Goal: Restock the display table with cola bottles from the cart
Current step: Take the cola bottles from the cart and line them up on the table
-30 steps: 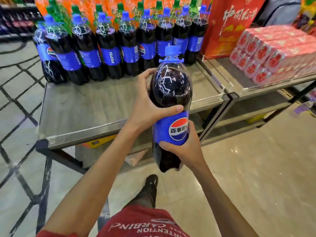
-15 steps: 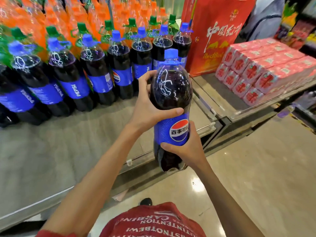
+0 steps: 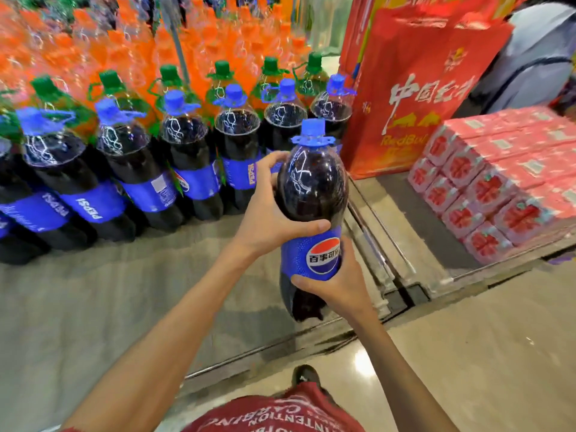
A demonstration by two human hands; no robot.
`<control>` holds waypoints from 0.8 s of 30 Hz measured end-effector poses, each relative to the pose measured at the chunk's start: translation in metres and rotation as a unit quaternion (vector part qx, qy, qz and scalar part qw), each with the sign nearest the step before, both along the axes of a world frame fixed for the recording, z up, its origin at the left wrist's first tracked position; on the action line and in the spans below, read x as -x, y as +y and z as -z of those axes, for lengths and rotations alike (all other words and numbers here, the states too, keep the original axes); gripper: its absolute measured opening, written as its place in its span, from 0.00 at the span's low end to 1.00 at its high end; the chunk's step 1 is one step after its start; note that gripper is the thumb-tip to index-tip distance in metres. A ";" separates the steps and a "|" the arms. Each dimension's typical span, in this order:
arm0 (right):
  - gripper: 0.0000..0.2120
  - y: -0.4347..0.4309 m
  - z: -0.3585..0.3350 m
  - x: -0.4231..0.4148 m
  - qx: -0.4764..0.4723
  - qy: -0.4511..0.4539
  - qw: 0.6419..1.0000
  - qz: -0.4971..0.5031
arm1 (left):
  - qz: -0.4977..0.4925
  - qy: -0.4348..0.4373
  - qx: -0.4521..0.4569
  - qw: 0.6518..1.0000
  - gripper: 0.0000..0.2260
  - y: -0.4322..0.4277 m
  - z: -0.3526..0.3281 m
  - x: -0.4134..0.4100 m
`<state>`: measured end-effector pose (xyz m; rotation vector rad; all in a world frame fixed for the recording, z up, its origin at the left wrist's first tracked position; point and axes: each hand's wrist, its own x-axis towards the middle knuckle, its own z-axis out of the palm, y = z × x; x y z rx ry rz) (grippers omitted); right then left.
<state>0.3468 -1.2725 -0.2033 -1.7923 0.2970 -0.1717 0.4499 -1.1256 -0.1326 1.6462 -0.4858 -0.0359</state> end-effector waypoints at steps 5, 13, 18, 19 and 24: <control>0.44 -0.051 0.016 -0.050 0.014 0.010 0.999 -0.040 | -0.018 -0.003 -0.027 0.999 0.49 -0.042 0.010 -0.036; 0.46 -0.107 0.038 -0.107 0.007 0.010 0.996 -0.088 | -0.031 0.018 -0.046 0.998 0.49 -0.087 0.023 -0.078; 0.46 -0.129 0.046 -0.135 0.010 0.006 0.995 -0.102 | -0.037 0.008 -0.068 0.997 0.48 -0.108 0.025 -0.098; 0.48 -0.133 0.048 -0.141 0.007 0.007 0.994 -0.104 | -0.036 0.004 -0.072 0.997 0.48 -0.111 0.025 -0.101; 0.51 -0.153 0.061 -0.171 0.018 -0.017 0.992 -0.121 | -0.035 0.011 -0.083 0.996 0.49 -0.126 0.027 -0.118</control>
